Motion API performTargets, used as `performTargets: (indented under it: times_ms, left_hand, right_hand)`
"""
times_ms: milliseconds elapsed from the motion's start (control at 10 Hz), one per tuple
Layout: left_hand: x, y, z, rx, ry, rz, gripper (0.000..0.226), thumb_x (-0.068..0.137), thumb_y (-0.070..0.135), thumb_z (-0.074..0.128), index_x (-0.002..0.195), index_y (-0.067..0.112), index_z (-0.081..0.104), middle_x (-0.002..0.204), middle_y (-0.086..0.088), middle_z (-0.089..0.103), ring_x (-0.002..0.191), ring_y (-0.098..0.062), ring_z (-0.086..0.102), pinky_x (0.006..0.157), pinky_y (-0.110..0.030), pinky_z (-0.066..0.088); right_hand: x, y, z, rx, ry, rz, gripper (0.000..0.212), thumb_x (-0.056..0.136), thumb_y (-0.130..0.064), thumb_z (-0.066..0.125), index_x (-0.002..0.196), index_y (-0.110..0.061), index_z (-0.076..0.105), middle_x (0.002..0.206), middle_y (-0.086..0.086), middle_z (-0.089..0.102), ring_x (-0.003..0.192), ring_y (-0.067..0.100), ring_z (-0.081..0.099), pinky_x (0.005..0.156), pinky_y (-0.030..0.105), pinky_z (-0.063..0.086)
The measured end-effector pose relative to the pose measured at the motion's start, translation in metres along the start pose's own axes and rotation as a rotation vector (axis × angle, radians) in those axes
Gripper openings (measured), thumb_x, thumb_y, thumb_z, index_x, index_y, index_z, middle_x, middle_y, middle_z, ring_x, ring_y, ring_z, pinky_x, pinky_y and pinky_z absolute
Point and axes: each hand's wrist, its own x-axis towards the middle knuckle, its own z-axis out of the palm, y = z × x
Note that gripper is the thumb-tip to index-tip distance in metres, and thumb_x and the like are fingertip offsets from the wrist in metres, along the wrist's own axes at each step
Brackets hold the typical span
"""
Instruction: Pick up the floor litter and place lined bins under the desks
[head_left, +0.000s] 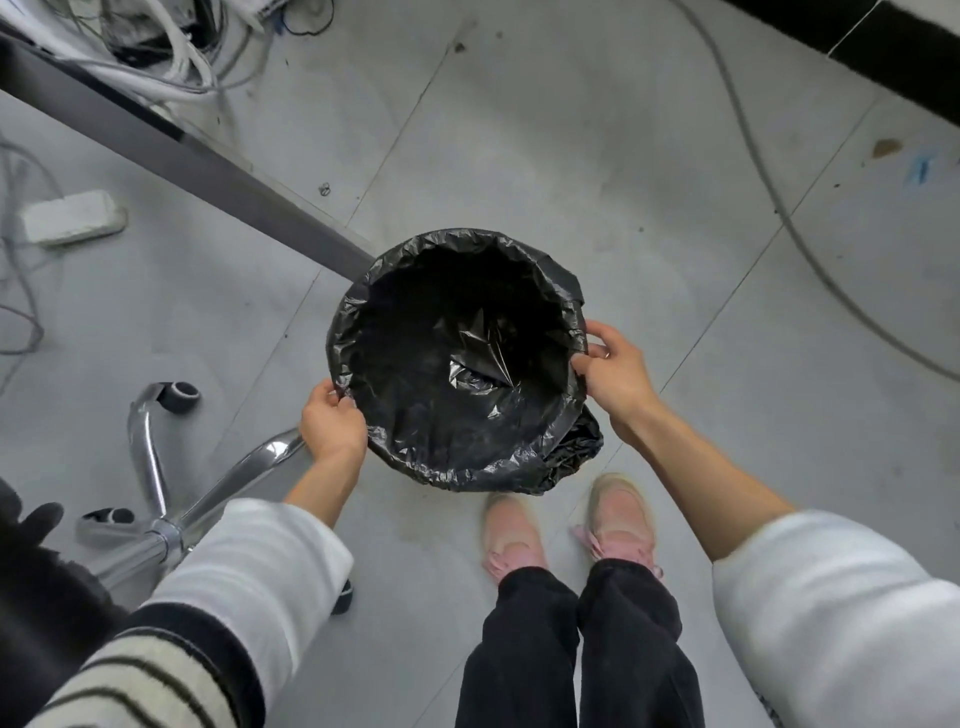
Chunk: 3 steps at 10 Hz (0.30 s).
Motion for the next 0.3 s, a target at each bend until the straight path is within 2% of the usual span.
performTargets:
  times_ms: [100, 200, 300]
  left_hand:
    - [0.003, -0.001, 0.001, 0.007, 0.012, 0.010, 0.034, 0.094, 0.004, 0.043, 0.126, 0.008, 0.054, 0.121, -0.014, 0.061, 0.113, -0.031, 0.057, 0.097, -0.034, 0.042]
    - [-0.002, -0.007, 0.003, 0.064, -0.089, 0.012, 0.033, 0.096, 0.009, 0.043, 0.127, 0.010, 0.052, 0.122, -0.016, 0.061, 0.114, -0.033, 0.056, 0.099, -0.039, 0.042]
    - [-0.012, -0.003, -0.004, 0.277, -0.133, 0.021, 0.038, 0.096, 0.017, 0.043, 0.132, 0.003, 0.042, 0.131, -0.022, 0.052, 0.123, -0.039, 0.047, 0.102, -0.043, 0.038]
  right_hand:
    - [0.002, -0.001, 0.003, -0.010, -0.012, -0.039, 0.049, 0.090, 0.006, 0.044, 0.133, -0.019, 0.051, 0.109, 0.006, 0.066, 0.092, 0.022, 0.065, 0.088, 0.039, 0.055]
    - [-0.001, 0.005, -0.004, -0.039, -0.044, -0.004, 0.055, 0.091, 0.005, 0.042, 0.139, -0.022, 0.045, 0.127, 0.009, 0.061, 0.109, 0.023, 0.062, 0.093, 0.036, 0.052]
    - [-0.017, -0.003, -0.007, -0.135, -0.050, 0.010, 0.064, 0.092, -0.004, 0.049, 0.149, -0.021, 0.025, 0.147, 0.007, 0.043, 0.128, 0.022, 0.049, 0.102, 0.033, 0.044]
